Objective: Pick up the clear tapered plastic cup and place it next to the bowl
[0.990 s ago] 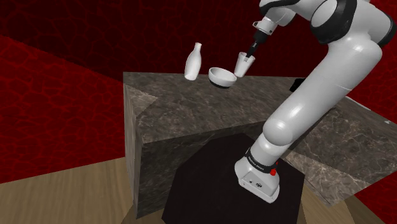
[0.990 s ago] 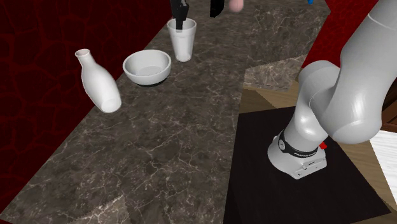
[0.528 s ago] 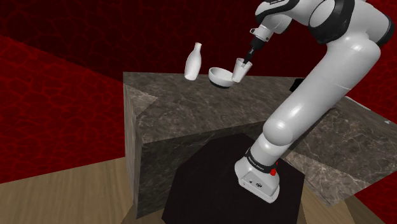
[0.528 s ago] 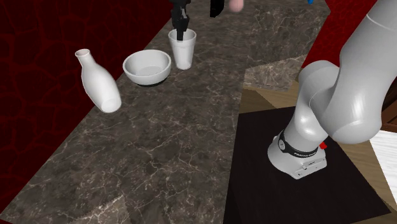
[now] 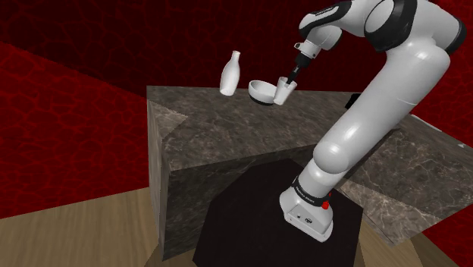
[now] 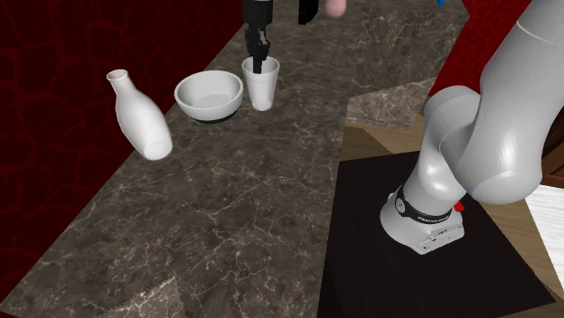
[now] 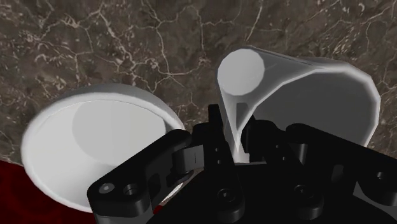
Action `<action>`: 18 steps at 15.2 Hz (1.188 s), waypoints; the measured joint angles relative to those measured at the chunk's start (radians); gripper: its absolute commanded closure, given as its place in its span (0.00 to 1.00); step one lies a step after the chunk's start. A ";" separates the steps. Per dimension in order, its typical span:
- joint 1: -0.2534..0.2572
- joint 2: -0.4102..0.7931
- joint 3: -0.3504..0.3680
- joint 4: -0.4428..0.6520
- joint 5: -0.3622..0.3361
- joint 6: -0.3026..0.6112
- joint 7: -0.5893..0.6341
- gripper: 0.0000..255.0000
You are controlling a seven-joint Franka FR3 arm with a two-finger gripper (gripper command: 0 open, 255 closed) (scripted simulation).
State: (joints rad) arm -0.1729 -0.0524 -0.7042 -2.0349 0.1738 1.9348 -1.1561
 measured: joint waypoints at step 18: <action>-0.005 0.110 -0.005 -0.123 0.101 0.192 -0.099 1.00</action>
State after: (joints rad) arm -0.1779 0.0574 -0.7090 -2.1579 0.2749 2.1265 -1.2553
